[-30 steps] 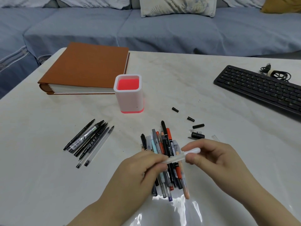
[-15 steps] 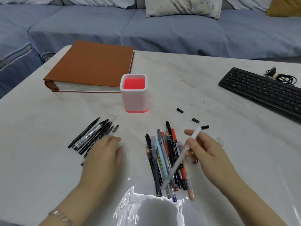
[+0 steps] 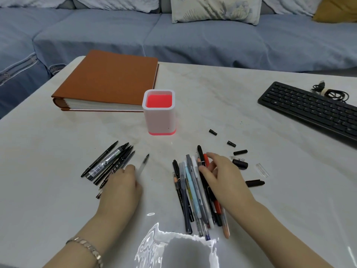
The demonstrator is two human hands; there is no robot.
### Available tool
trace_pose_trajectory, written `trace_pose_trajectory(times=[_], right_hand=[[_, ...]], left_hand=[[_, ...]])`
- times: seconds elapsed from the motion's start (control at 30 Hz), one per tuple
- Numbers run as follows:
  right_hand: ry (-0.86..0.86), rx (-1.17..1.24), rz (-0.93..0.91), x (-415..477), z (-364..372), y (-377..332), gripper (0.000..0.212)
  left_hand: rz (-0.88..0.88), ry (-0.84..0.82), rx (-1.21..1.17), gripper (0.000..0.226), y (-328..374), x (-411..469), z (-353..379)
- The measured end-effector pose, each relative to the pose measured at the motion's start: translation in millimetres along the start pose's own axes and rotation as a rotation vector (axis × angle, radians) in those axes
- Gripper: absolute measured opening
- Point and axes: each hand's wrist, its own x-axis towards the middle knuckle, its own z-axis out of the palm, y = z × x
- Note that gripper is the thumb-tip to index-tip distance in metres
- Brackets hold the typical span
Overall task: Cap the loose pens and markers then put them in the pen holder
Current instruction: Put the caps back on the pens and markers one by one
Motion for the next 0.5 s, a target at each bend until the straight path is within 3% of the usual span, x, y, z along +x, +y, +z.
trace_pose_trajectory(times=[0.17,0.3,0.5], right_hand=[[0.055,-0.121,0.026,-1.7,-30.2,36.4,0.03],[0.081,-0.263,0.082,14.9,-51.9,59.0,0.025],[-0.086,-0.439,0.152,36.5,-51.0,60.5,0.029]], left_hand=[[0.075,-0.03,-0.145,0.005,25.2,-7.3,-10.0],[0.169,-0.048,-0.295,0.013,41.4,-16.0,-11.4],[0.27,-0.046,-0.416,0.014,56.8,-24.4,-16.0]])
